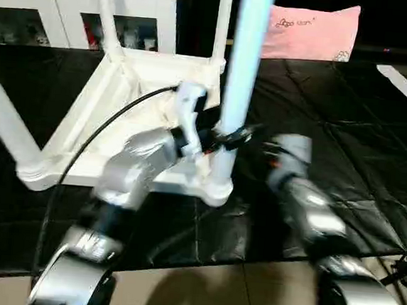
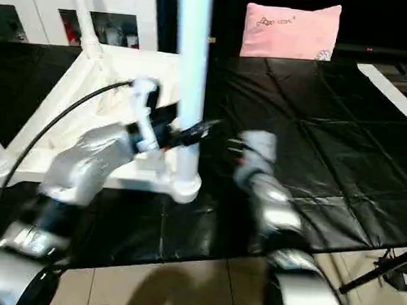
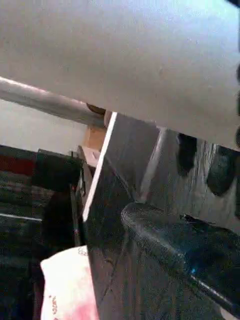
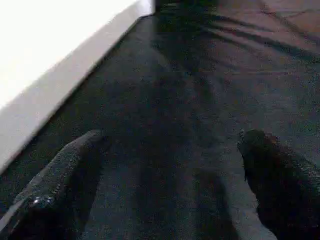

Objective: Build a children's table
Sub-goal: Rotate table base

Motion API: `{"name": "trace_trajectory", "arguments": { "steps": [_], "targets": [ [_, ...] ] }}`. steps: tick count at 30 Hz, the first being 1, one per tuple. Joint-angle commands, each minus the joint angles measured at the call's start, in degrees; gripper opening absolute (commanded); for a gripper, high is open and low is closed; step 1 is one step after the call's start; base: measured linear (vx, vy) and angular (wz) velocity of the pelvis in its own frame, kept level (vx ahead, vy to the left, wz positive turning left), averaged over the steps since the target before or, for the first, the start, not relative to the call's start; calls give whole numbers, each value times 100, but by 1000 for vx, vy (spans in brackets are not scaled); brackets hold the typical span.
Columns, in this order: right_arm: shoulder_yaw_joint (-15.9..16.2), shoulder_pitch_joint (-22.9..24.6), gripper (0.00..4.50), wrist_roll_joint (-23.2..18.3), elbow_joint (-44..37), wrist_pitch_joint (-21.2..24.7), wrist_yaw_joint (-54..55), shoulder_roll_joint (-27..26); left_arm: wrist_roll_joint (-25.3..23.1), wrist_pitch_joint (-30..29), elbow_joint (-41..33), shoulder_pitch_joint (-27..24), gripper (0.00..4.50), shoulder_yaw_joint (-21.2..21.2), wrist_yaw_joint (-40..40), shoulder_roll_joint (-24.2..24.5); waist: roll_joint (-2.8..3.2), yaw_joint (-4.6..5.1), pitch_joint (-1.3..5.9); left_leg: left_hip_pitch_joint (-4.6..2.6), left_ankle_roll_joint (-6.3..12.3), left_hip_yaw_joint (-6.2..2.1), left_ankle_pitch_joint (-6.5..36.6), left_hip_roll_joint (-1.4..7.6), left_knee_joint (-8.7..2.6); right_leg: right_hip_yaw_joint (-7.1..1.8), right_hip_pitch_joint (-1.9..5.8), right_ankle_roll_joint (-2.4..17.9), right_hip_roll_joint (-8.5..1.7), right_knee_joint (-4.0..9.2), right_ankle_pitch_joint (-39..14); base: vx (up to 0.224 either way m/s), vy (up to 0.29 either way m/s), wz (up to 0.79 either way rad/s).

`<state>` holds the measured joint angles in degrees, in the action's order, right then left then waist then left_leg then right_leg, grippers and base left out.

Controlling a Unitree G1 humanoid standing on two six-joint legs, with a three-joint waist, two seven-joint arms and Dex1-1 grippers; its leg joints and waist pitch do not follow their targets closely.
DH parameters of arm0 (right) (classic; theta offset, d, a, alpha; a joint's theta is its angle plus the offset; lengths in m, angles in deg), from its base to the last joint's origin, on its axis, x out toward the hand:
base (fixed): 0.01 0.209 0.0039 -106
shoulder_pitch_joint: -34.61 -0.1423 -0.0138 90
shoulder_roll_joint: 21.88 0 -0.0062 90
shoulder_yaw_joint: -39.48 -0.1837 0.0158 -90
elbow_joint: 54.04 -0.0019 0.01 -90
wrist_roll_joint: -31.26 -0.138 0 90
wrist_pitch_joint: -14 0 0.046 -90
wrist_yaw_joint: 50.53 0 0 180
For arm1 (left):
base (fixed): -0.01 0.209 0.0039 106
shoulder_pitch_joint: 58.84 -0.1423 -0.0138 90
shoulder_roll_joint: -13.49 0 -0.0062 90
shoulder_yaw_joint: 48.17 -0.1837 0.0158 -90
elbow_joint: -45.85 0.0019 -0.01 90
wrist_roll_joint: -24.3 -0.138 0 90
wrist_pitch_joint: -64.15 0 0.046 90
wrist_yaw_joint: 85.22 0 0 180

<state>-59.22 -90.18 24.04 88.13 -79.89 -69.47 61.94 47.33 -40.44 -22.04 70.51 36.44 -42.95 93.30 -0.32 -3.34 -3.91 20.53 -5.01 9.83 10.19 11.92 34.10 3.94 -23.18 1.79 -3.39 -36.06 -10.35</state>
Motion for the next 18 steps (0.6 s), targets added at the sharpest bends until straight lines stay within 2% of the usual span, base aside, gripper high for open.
{"name": "trace_trajectory", "arguments": {
  "steps": [1,4,5,7,8,9,12,13,14,15,16,17,18],
  "targets": [
    [-83,215,450,-141,-403,95,-48,72,-124,145,172,72,445,114,-125,77,15,-38,449,20,188,11,1058,20,-316,-257,390,1036,-363,513,-1244,0,0,0],
    [-95,314,450,-171,-535,108,-54,96,-177,210,215,68,445,133,-205,100,25,-35,435,4,194,7,1185,30,-329,-243,357,935,-357,555,-1595,0,0,0],
    [-84,516,450,-235,-876,230,-109,91,-282,329,156,-17,445,97,-248,131,31,-33,427,4,186,2,1250,29,-339,-234,358,876,-350,582,-1767,0,0,0],
    [-61,655,450,-260,-1136,328,-133,78,-315,386,102,-85,445,95,-229,128,32,-43,417,-12,195,-4,1311,42,-351,-241,339,804,-345,595,-1853,0,0,0],
    [-5,811,450,-241,-1431,404,-135,60,-269,358,-101,-235,445,74,-111,147,32,-22,433,-2,170,-10,1321,39,-354,-237,345,819,-354,582,-1885,0,0,0],
    [17,873,450,-233,-1547,433,-136,53,-251,347,-180,-294,445,65,-64,155,29,-41,422,-4,162,-12,1312,59,-363,-246,345,828,-364,586,-1840,0,0,0],
    [145,1538,450,-254,-2810,776,-37,-49,58,96,-1295,-1208,445,1,372,450,-50,-50,441,30,228,-11,1097,93,-380,-272,358,842,-388,519,-1536,0,0,0],
    [145,1551,450,-256,-2832,779,-34,-52,64,89,-1318,-1231,445,2,375,460,-3,-29,447,13,244,3,1065,91,-374,-276,313,857,-368,525,-1473,0,0,0],
    [144,1596,450,-277,-2908,803,-21,-62,110,35,-1418,-1323,445,15,387,503,10,-17,435,-5,241,14,1114,77,-373,-271,286,845,-344,552,-1547,0,0,0],
    [119,1734,450,-396,-3134,843,11,-130,282,-158,-1792,-1655,445,107,400,665,-14,-37,462,4,212,5,1028,94,-369,-285,312,885,-367,485,-1359,0,0,0],
    [91,1785,450,-448,-3209,799,58,-180,388,-259,-2007,-1839,445,195,385,754,2,-32,438,22,218,0,1048,110,-392,-284,302,884,-370,499,-1373,0,0,0],
    [73,1837,450,-494,-3307,814,86,-212,451,-309,-2141,-1956,445,247,371,805,2,-14,419,-4,190,8,1209,109,-399,-275,266,862,-358,519,-1536,0,0,0],
    [87,1908,450,-491,-3411,920,152,-249,601,-396,-2333,-2113,445,381,352,859,-25,-16,402,-2,145,12,1276,103,-400,-279,267,808,-359,525,-1695,0,0,0]
  ]
}}
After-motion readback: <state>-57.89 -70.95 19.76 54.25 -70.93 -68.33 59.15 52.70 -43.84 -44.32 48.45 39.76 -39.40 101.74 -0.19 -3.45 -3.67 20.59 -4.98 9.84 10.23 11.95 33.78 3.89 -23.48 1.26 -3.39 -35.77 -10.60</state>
